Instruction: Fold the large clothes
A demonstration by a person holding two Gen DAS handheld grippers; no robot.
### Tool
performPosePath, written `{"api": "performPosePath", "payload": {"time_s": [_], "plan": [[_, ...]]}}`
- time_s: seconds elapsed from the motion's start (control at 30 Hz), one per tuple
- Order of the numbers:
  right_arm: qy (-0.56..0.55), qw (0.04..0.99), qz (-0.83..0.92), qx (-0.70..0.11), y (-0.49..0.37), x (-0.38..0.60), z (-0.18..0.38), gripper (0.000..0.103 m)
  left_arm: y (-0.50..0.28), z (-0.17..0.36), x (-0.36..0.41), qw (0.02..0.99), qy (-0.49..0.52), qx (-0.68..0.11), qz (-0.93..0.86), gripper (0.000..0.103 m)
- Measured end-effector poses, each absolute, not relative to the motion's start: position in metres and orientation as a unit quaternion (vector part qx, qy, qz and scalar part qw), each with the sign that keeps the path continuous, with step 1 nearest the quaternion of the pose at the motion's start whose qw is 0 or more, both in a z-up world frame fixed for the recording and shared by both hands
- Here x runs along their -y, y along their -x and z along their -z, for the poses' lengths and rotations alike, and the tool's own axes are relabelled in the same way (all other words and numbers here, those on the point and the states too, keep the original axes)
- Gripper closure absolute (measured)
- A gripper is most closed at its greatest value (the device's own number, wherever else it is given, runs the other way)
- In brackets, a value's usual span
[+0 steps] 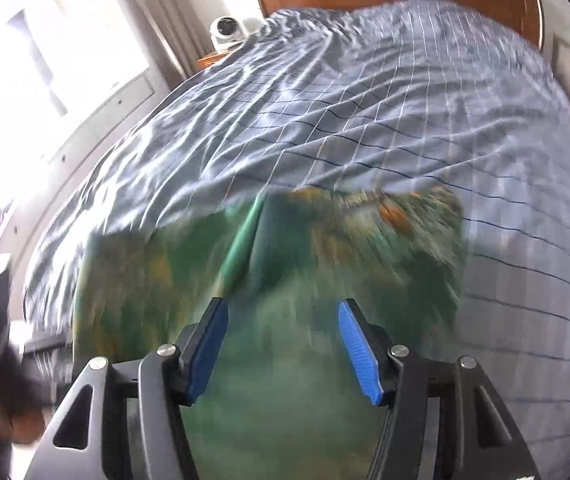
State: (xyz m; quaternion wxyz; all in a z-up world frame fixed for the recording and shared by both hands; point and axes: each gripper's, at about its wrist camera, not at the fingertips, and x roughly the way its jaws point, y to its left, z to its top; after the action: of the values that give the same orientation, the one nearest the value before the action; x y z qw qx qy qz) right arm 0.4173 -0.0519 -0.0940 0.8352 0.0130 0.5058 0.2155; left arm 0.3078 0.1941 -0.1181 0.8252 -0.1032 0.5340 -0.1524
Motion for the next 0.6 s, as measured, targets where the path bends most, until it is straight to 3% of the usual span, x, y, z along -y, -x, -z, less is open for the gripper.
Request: {"api": "performPosePath", "payload": {"time_s": [0.2,0.47,0.6], "plan": [[-0.004,0.803,-0.189,-0.565,-0.457,0.017,0.167,0.041,-0.318,0.143,-0.199,0.816,0.128,-0.55,0.122,0.054],[0.022,0.835,-0.25,-0.489,-0.345,0.072,0.106,0.042,-0.324,0.155,-0.207,0.812,0.15,-0.548,0.137,0.048],[0.02,0.844,-0.24,-0.479,-0.27,0.105,0.117,0.042,-0.323,0.159,-0.21,0.809,0.167,-0.547,0.139,0.047]]}}
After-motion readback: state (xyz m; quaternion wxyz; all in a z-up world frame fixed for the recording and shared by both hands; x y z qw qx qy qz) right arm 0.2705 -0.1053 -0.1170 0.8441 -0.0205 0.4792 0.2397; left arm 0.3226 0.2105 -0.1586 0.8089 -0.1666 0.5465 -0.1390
